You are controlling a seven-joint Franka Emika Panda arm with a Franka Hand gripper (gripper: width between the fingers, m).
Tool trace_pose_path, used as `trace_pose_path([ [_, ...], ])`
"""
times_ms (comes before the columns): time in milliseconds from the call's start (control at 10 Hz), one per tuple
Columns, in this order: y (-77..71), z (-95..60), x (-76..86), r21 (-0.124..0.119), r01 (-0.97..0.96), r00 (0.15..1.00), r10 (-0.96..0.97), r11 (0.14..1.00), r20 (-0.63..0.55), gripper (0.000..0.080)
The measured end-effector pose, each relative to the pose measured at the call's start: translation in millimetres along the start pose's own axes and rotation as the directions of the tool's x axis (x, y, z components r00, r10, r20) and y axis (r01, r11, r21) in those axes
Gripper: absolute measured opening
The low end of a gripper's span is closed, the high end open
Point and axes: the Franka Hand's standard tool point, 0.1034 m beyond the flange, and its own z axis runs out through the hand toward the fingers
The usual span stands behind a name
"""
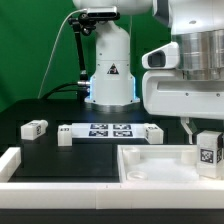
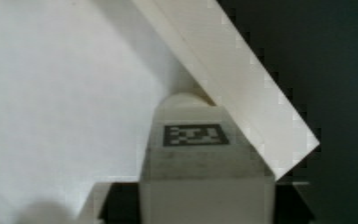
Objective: Assemble one leg
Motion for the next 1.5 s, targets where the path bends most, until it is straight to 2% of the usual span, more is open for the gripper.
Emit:
trace_pose_path([
  [300,-1.4,0.9,-1.5,0.005,-0.312,0.950,0.312,0.950,-0.012,0.0294],
  [400,-2.3,0.9,-2.0,0.010,-0.426,0.905,0.426,0.905,-0.016,0.0294],
  [600,-1.1,0.7,0.7,0.019,-0.562,0.827,0.562,0.827,0.005,0.0294],
  [800,-1.1,0.8,0.5,0.019,-0.621,0.784,0.620,0.784,0.022,0.0294],
  [900,-1.5,1.0,-0.3,0.018,-0.617,0.787,0.617,0.787,0.022,0.0373],
  [1000,-1.6,1.0,-0.5,0.019,-0.596,0.803,0.595,0.803,0.021,0.0373],
  [1100,-1.7,0.8,-0.8,0.017,-0.563,0.826,0.563,0.826,0.022,0.0556],
  [1200,-2.8,-0.5,-1.4,0.013,-0.540,0.842,0.539,0.842,0.024,0.0630],
  [1500,-1.7,0.5,-7.3,-0.013,-0.263,0.964,0.264,0.965,0.025,0.0644],
])
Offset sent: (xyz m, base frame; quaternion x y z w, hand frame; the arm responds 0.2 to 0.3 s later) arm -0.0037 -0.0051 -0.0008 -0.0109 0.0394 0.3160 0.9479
